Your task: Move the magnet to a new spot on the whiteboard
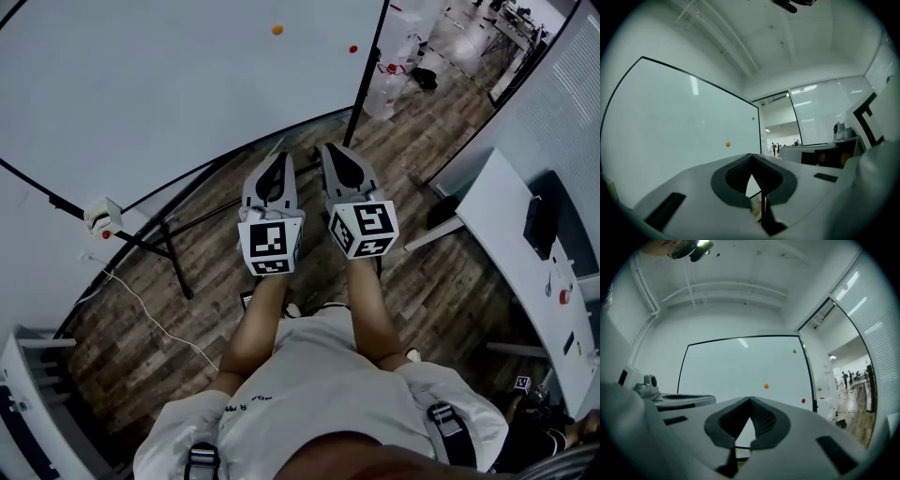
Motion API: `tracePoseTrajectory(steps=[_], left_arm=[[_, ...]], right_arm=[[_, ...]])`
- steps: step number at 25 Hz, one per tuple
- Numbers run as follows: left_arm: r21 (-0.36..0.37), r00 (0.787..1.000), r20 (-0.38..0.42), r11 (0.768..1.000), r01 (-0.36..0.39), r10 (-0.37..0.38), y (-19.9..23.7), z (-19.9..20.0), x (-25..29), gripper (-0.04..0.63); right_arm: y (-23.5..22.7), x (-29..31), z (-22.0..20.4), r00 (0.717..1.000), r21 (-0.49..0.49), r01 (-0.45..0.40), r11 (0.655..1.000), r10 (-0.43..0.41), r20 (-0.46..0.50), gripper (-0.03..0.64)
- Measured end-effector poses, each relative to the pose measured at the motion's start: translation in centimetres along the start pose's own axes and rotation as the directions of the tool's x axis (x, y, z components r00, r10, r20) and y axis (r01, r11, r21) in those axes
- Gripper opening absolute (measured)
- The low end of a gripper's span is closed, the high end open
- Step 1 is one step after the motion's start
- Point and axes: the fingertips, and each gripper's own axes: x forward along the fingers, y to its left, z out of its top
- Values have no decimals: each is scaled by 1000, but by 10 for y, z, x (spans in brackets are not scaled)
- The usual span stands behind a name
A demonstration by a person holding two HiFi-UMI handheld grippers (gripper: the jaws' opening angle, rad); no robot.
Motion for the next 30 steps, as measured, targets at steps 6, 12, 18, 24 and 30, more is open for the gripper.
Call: tracePoseTrajectory(steps=[6,12,18,24,30], left_arm=[[7,999,-10,999,-38,38,9,-11,34,3],[30,998,18,998,-61,61,20,-5,89,3],[47,994,36,994,-102,100,23,0,133,3],[46,990,22,989,-140,139,38,-13,149,3],[58,994,28,992,-110,109,62,-12,172,3]], right_arm=[[-20,35,-7,999,7,-43,999,42,4,5],[-52,83,7,997,-8,-65,998,65,42,5],[-82,115,8,994,-14,-97,995,98,46,5],[-82,147,-4,989,-9,-144,990,144,25,5],[-77,181,-6,992,-1,-123,992,123,25,5]])
